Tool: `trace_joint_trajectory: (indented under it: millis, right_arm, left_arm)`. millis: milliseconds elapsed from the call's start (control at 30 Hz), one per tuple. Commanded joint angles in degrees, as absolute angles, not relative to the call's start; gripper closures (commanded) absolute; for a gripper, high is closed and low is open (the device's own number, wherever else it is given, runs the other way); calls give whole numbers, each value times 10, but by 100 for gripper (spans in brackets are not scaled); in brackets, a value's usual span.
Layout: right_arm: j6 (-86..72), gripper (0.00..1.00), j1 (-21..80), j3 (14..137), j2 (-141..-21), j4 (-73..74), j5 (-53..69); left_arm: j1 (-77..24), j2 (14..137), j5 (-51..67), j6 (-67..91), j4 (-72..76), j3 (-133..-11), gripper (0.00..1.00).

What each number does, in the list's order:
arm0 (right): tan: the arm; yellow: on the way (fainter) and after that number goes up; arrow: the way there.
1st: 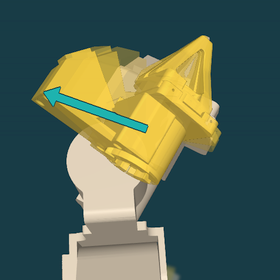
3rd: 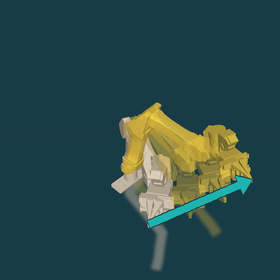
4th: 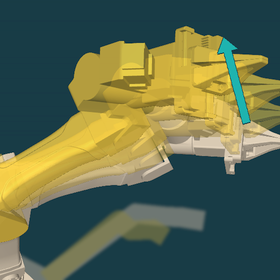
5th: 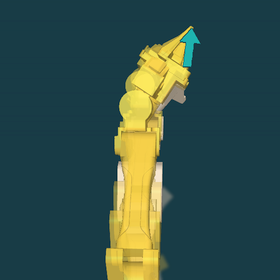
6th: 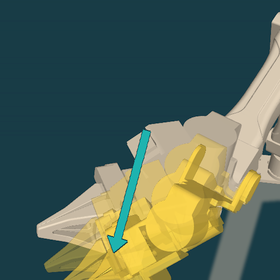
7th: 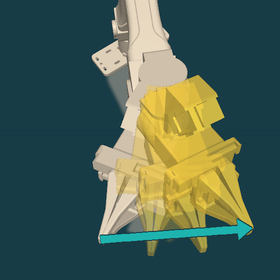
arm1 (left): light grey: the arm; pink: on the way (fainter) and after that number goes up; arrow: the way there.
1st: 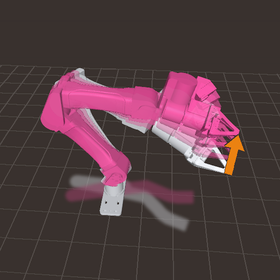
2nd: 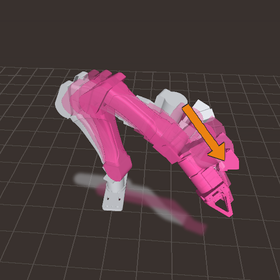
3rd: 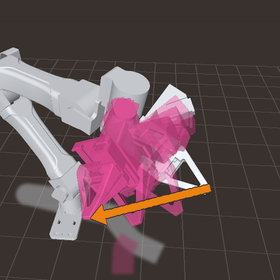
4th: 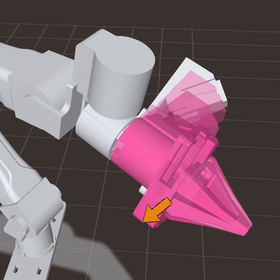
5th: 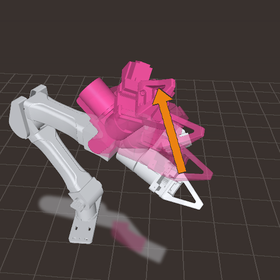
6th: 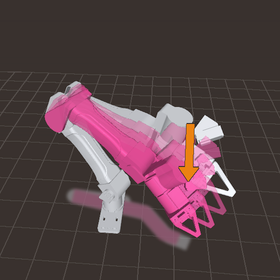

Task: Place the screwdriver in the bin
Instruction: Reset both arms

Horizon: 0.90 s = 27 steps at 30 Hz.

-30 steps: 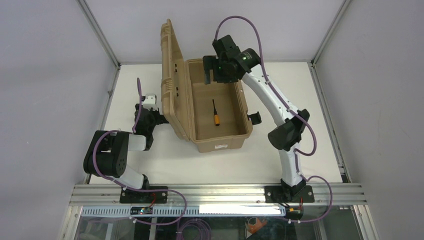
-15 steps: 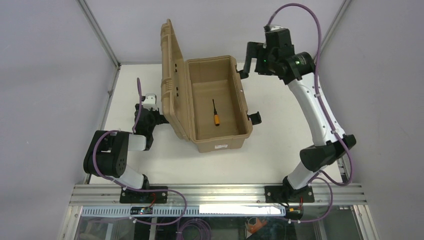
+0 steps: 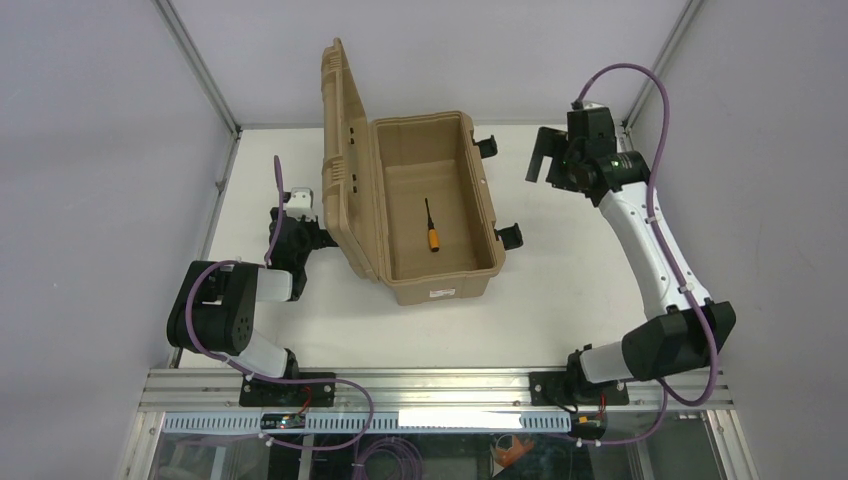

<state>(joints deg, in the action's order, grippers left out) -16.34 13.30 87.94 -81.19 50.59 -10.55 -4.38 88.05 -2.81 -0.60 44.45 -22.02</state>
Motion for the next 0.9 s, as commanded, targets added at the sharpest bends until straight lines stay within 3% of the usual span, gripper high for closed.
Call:
trace_joint_trajectory:
  millis: [0, 867]
  right_arm:
    - [-162, 1, 111, 818, -761, 430, -113]
    - [-205, 1, 85, 445, -616, 161, -90]
  left_arm:
    - [-38, 863, -18, -1, 461, -219, 1]
    - [-38, 863, -19, -2, 461, -219, 1]
